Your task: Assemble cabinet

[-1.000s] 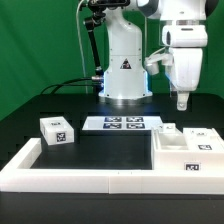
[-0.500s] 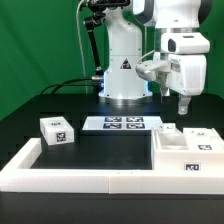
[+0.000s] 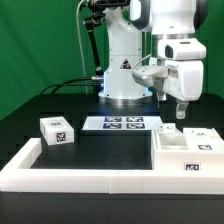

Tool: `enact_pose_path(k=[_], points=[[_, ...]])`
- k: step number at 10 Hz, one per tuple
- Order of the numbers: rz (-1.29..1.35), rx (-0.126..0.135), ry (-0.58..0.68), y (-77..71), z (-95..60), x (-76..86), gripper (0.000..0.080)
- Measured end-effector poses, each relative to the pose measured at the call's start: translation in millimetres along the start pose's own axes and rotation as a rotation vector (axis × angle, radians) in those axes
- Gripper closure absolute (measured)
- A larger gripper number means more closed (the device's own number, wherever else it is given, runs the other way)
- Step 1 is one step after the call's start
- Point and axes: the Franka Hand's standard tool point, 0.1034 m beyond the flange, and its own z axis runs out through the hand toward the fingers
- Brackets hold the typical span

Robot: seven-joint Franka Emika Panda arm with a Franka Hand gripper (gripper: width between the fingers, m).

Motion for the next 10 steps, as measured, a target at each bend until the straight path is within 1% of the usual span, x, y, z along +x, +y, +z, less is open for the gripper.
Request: enact_pose_path(k=[2, 3, 5, 10], points=[[0.003, 0.018, 0.008, -5.9, 8.8, 0.3, 0.0003], [0.006, 0.021, 0.014, -8.3, 13.6, 0.8, 0.0003], [0.020, 0.039, 0.024, -14.7, 23.3, 2.5, 0.0003], [0.045, 0.064, 0.038, -23.7, 36.8, 8.3, 0.0003]])
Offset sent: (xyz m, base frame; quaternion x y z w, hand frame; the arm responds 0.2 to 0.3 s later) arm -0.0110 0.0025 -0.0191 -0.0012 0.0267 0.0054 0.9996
